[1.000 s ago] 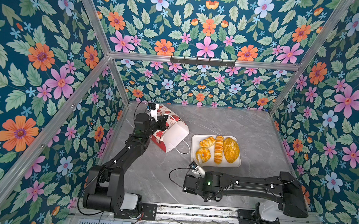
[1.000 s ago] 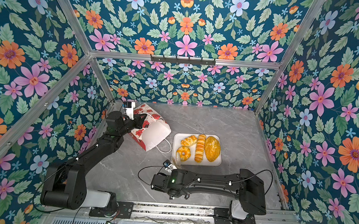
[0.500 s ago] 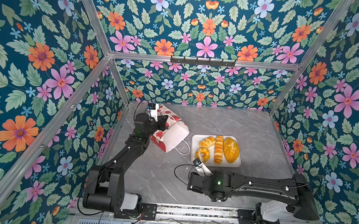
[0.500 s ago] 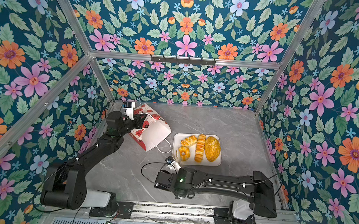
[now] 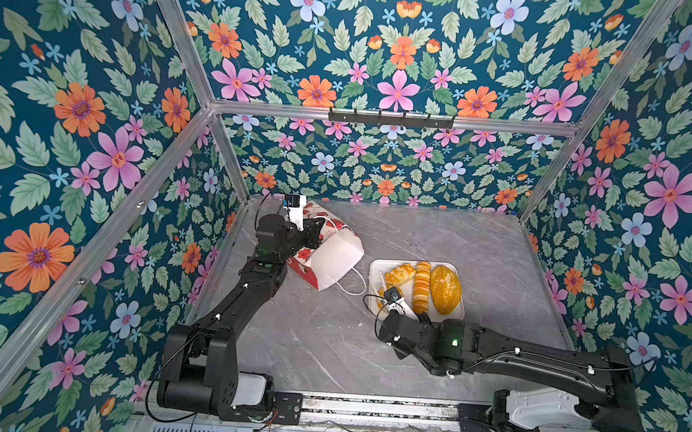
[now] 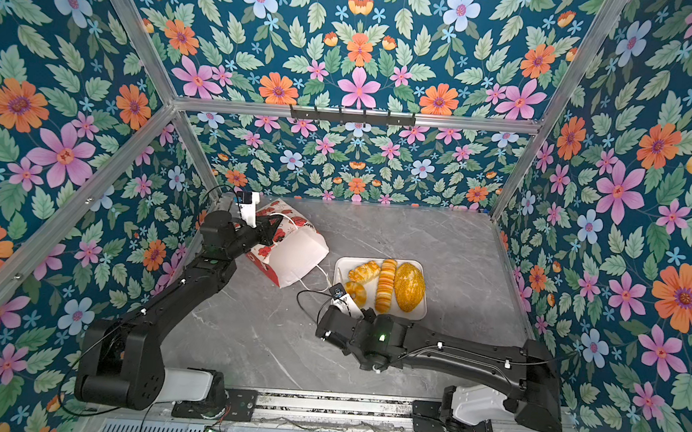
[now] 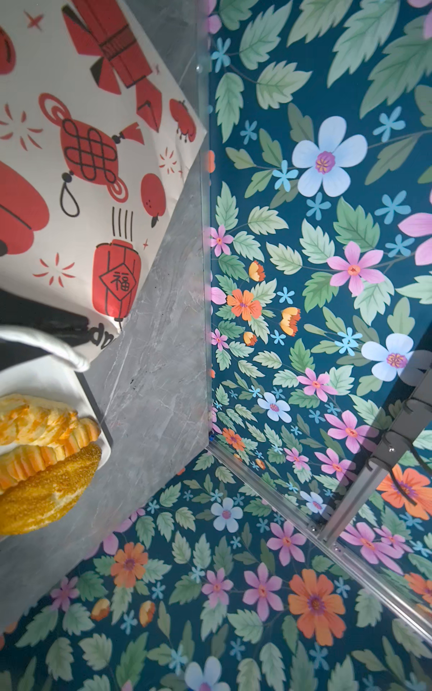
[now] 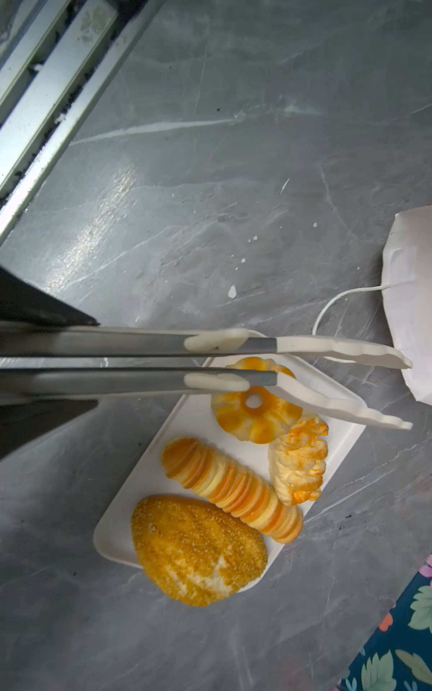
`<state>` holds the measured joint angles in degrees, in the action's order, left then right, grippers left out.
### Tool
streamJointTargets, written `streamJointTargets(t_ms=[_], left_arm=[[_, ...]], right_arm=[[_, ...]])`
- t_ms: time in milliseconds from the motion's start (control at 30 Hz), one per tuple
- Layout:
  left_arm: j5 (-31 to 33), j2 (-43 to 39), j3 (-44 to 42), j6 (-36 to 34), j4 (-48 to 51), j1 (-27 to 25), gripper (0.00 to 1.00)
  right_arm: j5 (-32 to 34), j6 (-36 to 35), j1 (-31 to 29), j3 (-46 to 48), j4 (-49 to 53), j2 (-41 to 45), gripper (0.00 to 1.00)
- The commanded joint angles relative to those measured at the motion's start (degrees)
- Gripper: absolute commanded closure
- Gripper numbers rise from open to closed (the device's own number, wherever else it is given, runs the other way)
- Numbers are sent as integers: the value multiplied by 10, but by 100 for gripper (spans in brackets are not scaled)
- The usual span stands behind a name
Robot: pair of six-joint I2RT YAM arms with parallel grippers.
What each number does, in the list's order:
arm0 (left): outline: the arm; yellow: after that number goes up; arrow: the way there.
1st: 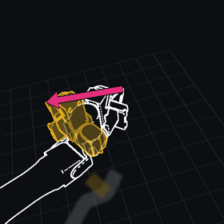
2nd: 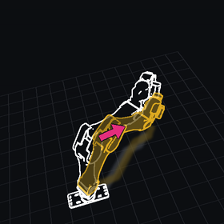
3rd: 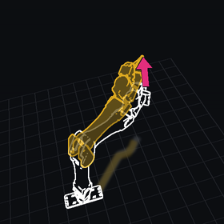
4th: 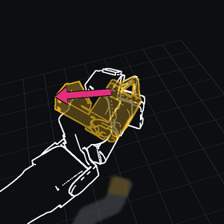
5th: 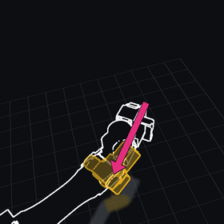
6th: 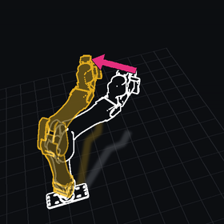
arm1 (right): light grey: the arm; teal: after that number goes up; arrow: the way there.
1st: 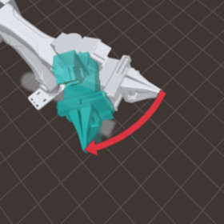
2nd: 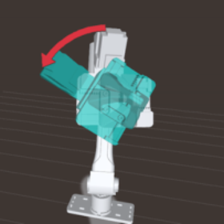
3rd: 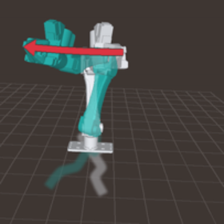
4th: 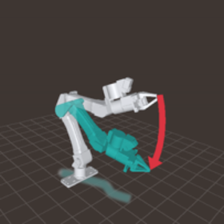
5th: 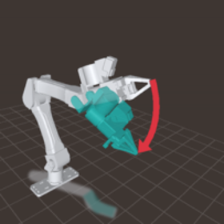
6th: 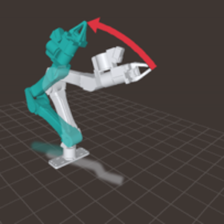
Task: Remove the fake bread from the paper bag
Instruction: 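Swing the open tongs with the right gripper into the bag mouth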
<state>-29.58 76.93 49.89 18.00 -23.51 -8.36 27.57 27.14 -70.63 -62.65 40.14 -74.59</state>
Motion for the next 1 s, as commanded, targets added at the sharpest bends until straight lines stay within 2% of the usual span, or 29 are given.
streamJointTargets(t_ms=[0,167,267,400,533,700,967], left_arm=[[-26,-13,4,-17,14,1,100],[-37,-32,13,-29,56,2,100],[-37,-42,20,-34,81,1,100],[-42,-49,38,-52,136,0,100],[-58,-60,44,-64,172,0,100],[-60,-64,61,-65,196,-1,100],[-47,-50,82,-68,214,-20,100]], right_arm=[[-104,-73,38,17,-157,8,73],[-171,-125,62,7,-237,-56,73],[-231,-121,84,8,-312,-106,74],[-251,-126,98,-11,-376,-163,74],[-304,-108,129,-34,-433,-222,75],[-341,-84,153,-75,-454,-288,74],[-360,-38,168,-125,-471,-352,73]])
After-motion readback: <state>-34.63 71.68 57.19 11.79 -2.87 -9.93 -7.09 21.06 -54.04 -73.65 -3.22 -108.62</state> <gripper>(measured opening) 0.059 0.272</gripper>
